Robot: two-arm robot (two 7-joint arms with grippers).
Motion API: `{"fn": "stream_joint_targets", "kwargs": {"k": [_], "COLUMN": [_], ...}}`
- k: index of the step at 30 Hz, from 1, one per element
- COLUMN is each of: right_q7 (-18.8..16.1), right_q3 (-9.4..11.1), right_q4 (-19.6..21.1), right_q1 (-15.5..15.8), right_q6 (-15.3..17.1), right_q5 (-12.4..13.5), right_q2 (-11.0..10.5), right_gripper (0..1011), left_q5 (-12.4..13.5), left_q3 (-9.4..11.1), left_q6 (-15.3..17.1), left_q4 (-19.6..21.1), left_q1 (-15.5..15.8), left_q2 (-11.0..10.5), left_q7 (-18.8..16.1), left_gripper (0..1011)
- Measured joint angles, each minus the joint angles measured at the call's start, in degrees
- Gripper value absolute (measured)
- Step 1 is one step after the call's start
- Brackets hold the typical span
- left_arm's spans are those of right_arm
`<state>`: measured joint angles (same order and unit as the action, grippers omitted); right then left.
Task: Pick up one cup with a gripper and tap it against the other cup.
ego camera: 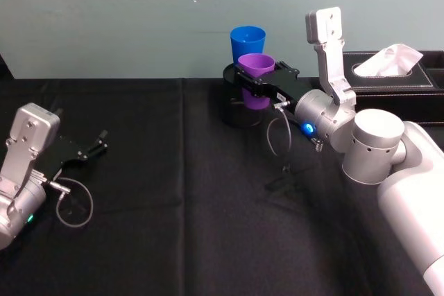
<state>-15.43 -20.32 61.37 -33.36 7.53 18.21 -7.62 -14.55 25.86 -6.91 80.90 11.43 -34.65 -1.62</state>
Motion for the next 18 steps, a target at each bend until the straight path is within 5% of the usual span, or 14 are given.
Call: {"fn": "stream_joint_targets", "kwargs": {"k": [18], "right_q7": [0.0], "right_q3": [0.0], "right_q4": [0.0], "right_q1": [0.0], "right_q6": [0.0], "right_q5": [0.0], "right_q2": [0.0], "right_gripper": [731], "left_q5": [0.0], "left_q3": [0.0], "left_q6": [0.0], "left_q4": [0.0], "left_q1": [0.0], "left_q2": [0.0], "left_q7": [0.0], "left_gripper": [1000]}}
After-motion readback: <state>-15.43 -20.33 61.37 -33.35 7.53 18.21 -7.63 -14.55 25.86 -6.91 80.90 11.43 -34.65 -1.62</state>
